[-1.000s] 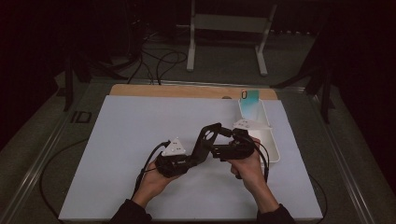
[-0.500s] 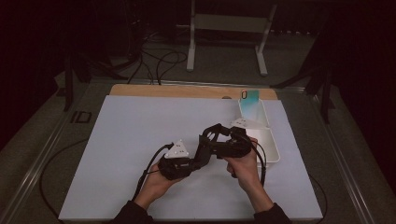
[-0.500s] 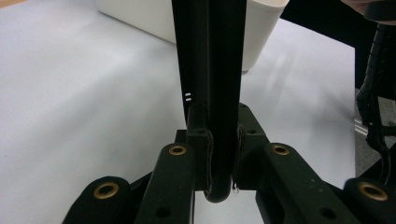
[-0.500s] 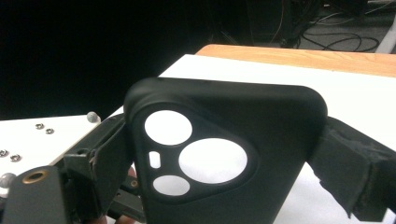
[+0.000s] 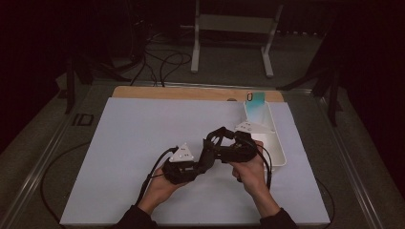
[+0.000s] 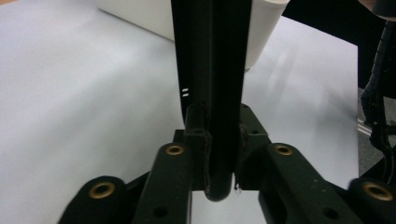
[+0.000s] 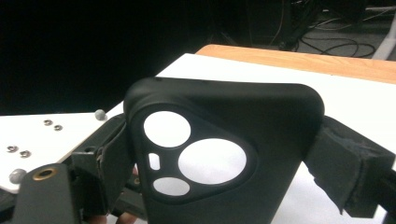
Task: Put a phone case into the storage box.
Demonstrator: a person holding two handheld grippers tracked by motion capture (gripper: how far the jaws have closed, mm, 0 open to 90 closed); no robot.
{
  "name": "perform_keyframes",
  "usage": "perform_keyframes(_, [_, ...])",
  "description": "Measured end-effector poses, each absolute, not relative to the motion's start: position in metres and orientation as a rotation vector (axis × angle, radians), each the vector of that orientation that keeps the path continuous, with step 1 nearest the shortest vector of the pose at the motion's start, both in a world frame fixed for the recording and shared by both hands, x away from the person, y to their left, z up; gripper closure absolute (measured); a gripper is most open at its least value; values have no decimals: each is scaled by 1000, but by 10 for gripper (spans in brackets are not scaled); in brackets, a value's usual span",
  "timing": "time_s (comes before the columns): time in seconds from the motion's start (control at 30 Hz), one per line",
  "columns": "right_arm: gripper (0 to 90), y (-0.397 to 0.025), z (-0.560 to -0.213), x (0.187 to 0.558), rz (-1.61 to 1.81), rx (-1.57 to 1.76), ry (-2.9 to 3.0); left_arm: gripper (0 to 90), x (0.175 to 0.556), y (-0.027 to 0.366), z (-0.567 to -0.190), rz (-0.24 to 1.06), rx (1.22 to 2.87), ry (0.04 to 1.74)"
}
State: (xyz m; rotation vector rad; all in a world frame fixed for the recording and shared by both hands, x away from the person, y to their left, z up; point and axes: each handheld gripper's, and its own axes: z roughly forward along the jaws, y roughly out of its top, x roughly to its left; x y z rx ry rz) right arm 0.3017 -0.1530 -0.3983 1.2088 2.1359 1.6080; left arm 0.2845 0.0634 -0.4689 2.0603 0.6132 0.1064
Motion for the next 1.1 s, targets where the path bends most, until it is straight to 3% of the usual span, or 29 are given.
perform_keyframes(0.3, [144, -152, -399, 302, 1599, 1203, 2134, 546, 287, 67, -467, 95, 2055, 640])
perform_keyframes(0.33, [144, -152, -399, 302, 1596, 1204, 2133, 477, 287, 68, -467, 112, 2053, 653])
perform_keyframes(0.4, [144, -153, -399, 302, 1594, 1203, 2134, 455, 287, 69, -467, 129, 2046, 667])
perform_keyframes(0.47, [144, -153, -400, 302, 1589, 1206, 2132, 346, 286, 71, -466, 160, 2039, 684])
perform_keyframes(0.7, [144, -153, -401, 303, 1579, 1204, 2130, 153, 285, 78, -463, 239, 2012, 709])
perform_keyframes(0.93, [143, -154, -401, 303, 1574, 1207, 2130, 22, 285, 87, -459, 297, 2003, 728])
perform_keyframes(1.1, [143, -155, -401, 305, 1573, 1209, 2126, 2, 285, 98, -457, 362, 1976, 754])
